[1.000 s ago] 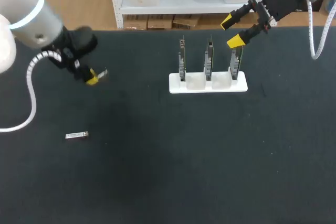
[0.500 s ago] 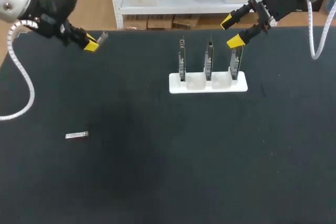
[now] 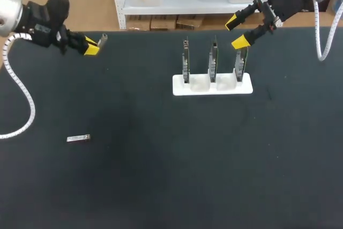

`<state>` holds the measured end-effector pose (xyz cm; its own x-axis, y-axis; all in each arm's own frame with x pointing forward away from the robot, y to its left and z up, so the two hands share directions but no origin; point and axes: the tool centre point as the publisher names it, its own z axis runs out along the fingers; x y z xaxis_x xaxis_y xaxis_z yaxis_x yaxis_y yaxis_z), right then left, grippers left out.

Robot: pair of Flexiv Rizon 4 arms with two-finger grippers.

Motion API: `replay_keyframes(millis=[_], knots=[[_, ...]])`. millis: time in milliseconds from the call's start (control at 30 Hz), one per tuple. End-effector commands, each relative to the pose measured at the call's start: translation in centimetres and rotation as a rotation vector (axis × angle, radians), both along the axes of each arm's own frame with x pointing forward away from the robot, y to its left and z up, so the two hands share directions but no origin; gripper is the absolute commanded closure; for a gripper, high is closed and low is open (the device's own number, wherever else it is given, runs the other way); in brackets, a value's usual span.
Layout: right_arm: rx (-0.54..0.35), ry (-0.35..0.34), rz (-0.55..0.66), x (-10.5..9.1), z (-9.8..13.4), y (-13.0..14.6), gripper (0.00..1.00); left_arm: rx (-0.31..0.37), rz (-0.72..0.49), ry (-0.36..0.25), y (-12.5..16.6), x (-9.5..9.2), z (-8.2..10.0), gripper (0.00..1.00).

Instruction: Pick up the optical module with the left hand, and insert it into the network port with the right hand.

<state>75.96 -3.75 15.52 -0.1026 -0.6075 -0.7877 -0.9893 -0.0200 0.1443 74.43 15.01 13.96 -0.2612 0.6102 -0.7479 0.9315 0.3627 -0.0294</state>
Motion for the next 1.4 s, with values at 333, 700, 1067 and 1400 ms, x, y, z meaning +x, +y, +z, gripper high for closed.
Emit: replay_keyframes(millis=[333, 700, 1067, 1400], knots=[[0.0, -0.004, -0.004, -0.2, 0.0, 0.0, 0.0, -0.354, -0.28, -0.099, -11.1, 2.5, 6.0, 1.0], [0.0, -0.004, -0.004, -0.2, 0.0, 0.0, 0.0, -0.482, -0.394, -0.092, -15.7, 0.9, 8.0, 1.0], [0.0, -0.004, -0.004, -0.2, 0.0, 0.0, 0.0, -0.423, -0.329, -0.114, -13.0, 0.6, 6.9, 1.0], [0.0, -0.004, -0.004, -0.2, 0.0, 0.0, 0.0, -0.475, -0.315, -0.183, -15.1, 0.9, 8.5, 1.0]])
